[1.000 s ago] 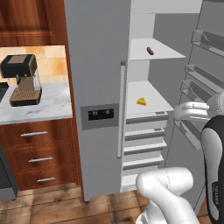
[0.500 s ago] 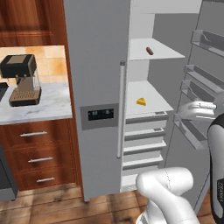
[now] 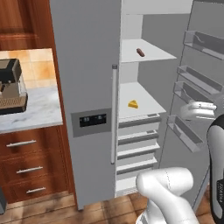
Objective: Retrieve the sausage and cheese from the fridge and place them on the cutting board on the counter.
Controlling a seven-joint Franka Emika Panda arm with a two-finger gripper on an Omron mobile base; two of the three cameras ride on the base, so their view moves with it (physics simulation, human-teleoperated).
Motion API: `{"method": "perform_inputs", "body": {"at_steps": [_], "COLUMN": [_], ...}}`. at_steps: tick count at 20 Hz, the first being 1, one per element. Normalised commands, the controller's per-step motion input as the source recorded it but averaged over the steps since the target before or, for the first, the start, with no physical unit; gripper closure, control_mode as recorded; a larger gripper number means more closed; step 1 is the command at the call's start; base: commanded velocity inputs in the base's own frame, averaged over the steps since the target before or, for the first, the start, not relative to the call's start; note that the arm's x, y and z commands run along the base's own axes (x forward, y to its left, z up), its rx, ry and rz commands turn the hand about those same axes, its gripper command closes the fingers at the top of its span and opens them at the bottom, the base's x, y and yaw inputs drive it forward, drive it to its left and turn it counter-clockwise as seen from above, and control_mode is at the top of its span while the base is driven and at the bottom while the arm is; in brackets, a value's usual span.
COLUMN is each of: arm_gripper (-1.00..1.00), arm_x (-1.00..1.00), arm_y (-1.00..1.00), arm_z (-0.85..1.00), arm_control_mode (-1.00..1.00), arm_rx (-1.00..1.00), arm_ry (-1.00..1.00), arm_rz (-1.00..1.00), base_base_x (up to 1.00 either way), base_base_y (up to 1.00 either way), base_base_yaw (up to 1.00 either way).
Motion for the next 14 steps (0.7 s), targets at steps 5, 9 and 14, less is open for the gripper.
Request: {"method": "perform_inputs", "body": {"at_steps": [5,9,14], "arm_gripper": [-1.0,-1.0,-1.0], "arm_x": [0.0,0.0,0.0], "arm_y": [0.0,0.0,0.0], "arm_z": [0.0,0.0,0.0], "arm_control_mode": [1.0,1.0,1.0], "arm_rx": [0.0,0.0,0.0], "arm_ry": [0.0,0.0,0.0], "arm_rz": [0.0,0.0,0.0], "base_base_x": [0.52,0.57,0.79], "base_base_y": [-0.2,-0.43,-0.15], "base_base_yaw": [-0.23,-0.25,-0.2]}}
